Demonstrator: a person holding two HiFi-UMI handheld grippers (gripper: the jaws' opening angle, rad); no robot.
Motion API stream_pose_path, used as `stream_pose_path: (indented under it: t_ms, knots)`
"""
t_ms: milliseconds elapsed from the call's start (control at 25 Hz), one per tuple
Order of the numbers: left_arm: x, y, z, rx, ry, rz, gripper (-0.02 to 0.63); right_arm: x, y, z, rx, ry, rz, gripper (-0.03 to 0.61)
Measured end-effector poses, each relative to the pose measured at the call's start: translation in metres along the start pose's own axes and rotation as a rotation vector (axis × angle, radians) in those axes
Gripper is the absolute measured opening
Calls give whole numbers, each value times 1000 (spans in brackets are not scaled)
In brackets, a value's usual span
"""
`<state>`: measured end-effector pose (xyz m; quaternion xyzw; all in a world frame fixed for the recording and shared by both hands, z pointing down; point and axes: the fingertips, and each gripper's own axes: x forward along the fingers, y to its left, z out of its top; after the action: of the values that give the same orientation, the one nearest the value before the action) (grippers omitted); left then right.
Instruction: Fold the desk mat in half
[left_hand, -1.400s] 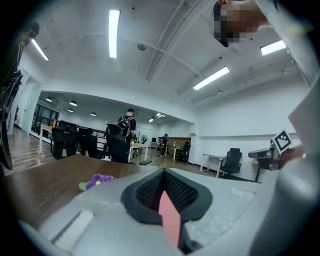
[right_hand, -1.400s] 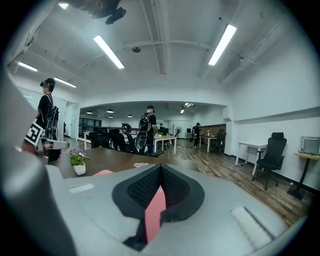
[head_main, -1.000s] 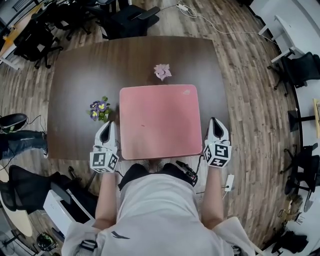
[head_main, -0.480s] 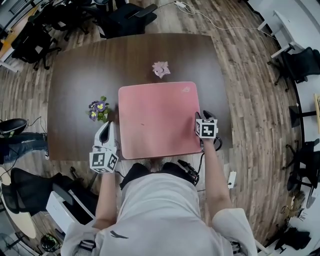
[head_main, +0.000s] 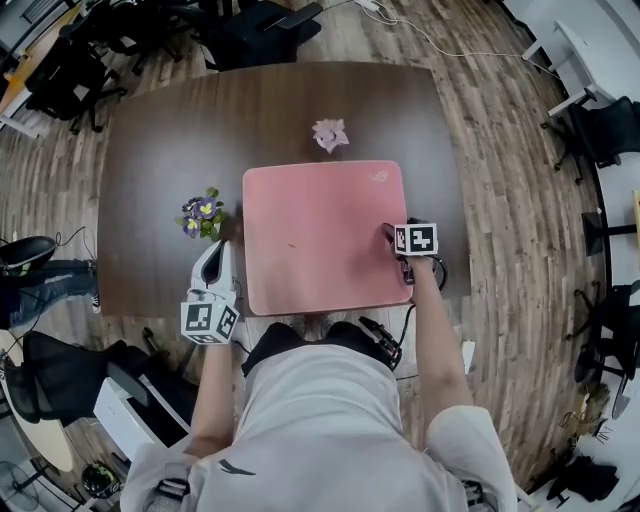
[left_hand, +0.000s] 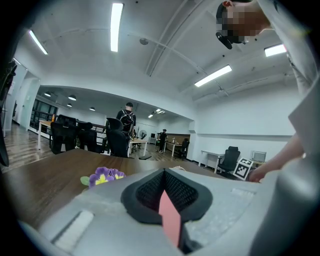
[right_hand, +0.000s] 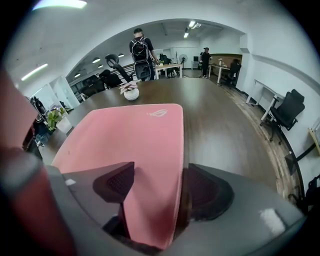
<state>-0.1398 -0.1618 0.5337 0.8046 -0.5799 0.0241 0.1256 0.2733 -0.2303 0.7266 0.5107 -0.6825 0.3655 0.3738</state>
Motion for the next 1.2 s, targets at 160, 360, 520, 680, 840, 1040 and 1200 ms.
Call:
stream_pose_path:
  t_ms: [160, 360, 520, 680, 840, 1040, 1200]
  knots:
    - [0, -1, -2, -4, 3, -7, 0, -1, -1, 2, -9, 14, 5, 331]
    - [2, -9, -3, -8, 7, -23, 0, -2, 0, 2, -41, -22, 36, 256]
    - [-2, -12, -5, -11, 10, -24, 0, -1, 3, 4, -21, -39, 57, 162]
    - [-7, -13, -3, -7, 6, -22, 0, -1, 13, 3, -34, -42, 81, 72]
    - [-10, -10, 0, -7, -7, -14, 0, -4, 16, 4, -65, -46, 51, 52]
    - [-15, -6, 2, -9, -18, -7, 0, -20, 25, 9, -55, -65, 54, 44]
    - [-18, -5, 1, -13, -20, 3, 0, -37, 34, 18, -58, -85, 64, 43]
